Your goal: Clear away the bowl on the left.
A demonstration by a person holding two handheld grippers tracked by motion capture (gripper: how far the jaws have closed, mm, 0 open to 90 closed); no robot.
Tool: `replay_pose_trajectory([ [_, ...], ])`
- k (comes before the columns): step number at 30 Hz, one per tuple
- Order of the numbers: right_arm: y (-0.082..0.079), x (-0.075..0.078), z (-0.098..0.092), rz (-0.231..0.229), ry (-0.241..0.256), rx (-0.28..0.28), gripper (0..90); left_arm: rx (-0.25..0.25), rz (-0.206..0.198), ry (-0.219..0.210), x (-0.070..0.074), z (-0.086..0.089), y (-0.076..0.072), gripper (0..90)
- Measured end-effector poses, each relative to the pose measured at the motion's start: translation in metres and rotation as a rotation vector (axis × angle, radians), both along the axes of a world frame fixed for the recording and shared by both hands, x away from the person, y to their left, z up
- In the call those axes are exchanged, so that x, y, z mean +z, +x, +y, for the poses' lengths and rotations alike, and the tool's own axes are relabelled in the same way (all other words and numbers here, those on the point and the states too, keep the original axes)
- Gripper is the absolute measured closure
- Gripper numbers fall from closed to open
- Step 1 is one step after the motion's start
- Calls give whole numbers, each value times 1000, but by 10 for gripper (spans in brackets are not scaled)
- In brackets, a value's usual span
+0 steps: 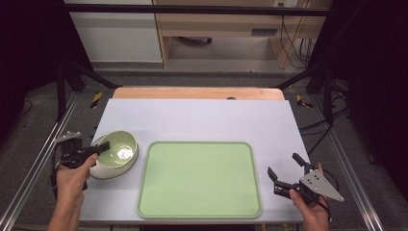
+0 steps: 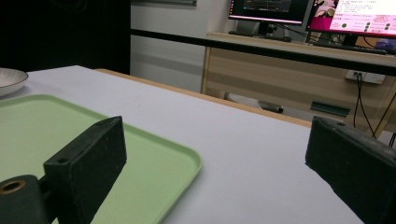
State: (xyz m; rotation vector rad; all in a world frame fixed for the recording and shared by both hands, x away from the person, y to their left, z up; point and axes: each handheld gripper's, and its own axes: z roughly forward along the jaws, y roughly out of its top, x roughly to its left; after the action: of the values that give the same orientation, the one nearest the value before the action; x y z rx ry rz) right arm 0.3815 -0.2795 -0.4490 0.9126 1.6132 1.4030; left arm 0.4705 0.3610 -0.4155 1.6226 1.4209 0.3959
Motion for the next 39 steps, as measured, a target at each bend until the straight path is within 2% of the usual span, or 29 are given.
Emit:
replay_pose_trajectory([
  [14, 1, -1, 0, 7, -6, -2, 55, -55, -23, -14, 9, -17, -2, 829],
  [34, 1, -2, -1, 11, -13, -9, 55, -130, -33, 6, 13, -45, -3, 829],
  [37, 1, -2, -1, 13, -13, -10, 55, -145, -31, -19, 12, -48, -3, 829],
  [39, 1, -2, -1, 14, -14, -10, 55, -152, -30, -20, 13, -50, -3, 829],
])
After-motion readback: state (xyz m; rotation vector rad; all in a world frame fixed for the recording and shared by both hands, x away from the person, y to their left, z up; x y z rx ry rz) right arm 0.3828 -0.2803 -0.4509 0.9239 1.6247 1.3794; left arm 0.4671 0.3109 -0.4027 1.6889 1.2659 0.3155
